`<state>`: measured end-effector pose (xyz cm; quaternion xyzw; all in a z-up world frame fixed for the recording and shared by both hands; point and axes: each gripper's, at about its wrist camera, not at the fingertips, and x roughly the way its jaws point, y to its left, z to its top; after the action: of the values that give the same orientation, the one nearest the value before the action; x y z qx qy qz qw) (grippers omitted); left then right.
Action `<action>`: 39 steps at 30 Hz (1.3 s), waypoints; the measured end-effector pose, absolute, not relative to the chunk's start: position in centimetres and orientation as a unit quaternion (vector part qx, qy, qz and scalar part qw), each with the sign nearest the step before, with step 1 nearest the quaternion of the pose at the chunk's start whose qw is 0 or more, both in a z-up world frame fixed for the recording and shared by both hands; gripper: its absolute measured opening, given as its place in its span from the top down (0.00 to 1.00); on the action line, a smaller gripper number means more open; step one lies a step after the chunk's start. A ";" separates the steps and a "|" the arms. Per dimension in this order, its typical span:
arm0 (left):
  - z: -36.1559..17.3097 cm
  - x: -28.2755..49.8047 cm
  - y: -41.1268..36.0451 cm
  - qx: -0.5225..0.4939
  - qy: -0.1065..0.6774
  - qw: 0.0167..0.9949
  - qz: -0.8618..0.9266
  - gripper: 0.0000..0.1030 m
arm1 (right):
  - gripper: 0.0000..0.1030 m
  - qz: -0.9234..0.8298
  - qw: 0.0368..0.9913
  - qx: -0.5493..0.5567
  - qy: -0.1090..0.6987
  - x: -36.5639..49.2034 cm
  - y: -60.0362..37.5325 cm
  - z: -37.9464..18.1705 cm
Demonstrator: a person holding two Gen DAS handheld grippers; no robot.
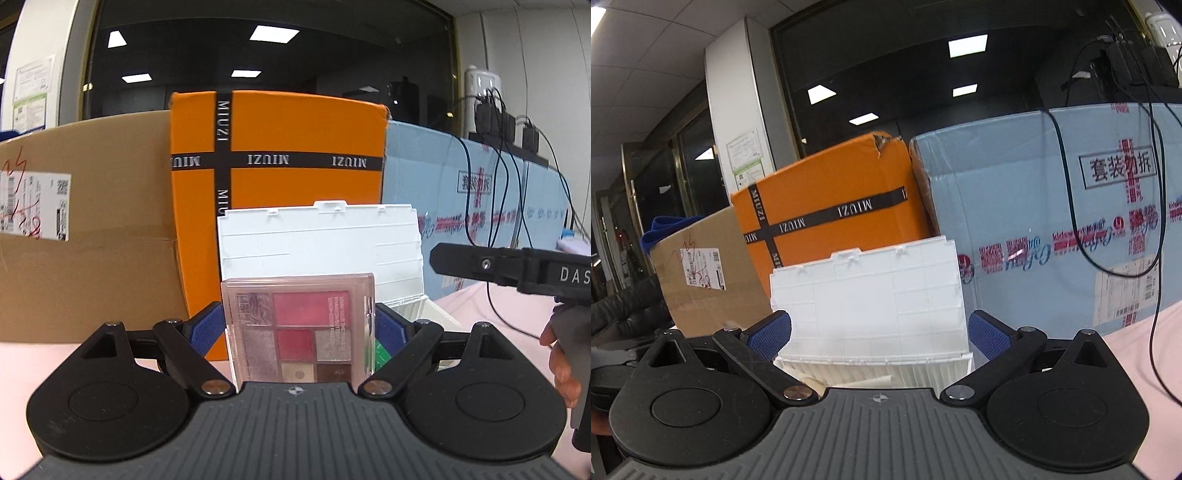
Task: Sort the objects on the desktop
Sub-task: 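Carry the pink palette into the white box with the left gripper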
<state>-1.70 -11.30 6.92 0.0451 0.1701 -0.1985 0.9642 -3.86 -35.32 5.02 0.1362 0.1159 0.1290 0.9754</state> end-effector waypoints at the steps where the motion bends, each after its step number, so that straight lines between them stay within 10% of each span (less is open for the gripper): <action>1: 6.9 -1.5 -11.7 0.057 0.173 0.963 -0.200 0.19 | 0.00 0.130 0.974 0.141 0.119 -3.7 -35.5 4.7; 39: 5.3 0.7 -15.9 0.114 0.245 0.941 -0.202 0.14 | 0.00 0.105 0.975 0.153 0.121 -3.2 -37.2 3.5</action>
<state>0.69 -15.92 5.33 0.1139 0.2453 -0.2018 0.9414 -3.21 -37.24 3.54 0.1531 0.1206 0.1049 0.9752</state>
